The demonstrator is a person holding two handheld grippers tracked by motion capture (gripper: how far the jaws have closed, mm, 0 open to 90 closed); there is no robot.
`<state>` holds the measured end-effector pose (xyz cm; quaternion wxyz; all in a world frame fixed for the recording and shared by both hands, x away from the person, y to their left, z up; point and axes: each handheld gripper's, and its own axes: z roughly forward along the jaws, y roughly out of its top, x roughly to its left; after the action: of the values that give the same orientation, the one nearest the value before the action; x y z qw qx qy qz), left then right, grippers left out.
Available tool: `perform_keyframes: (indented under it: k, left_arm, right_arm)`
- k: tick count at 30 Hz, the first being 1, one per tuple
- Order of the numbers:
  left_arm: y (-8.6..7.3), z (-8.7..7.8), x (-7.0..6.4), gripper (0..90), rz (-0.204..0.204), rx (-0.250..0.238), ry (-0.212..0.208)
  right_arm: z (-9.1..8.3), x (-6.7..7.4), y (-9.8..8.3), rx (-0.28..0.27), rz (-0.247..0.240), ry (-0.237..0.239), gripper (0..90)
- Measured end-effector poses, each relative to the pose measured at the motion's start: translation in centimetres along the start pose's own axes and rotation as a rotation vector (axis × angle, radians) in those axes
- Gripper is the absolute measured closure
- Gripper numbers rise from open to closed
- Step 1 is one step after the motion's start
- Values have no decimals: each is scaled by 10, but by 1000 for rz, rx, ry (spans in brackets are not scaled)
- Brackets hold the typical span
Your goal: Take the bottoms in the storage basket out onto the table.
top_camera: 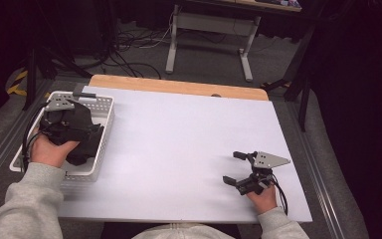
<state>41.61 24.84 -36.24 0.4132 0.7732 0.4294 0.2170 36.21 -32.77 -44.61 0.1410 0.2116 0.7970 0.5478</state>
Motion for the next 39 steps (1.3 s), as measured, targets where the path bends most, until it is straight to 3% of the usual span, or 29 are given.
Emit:
perform_keyframes:
  k: [15,21,27,30,39]
  left_arm:
    - [-6,3,16,3,-49,62,34]
    - [-8,8,28,0,-116,140,68]
    - [-10,11,37,0,-159,204,113]
    - [-11,13,40,0,-180,216,138]
    - [-8,18,49,2,-201,302,193]
  right_arm:
    - [0,0,0,2,-3,0,5]
    - [0,0,0,3,-5,2,5]
    - [0,0,0,4,-5,3,5]
    - [1,1,0,4,-6,4,5]
    - [1,1,0,5,-7,8,6]
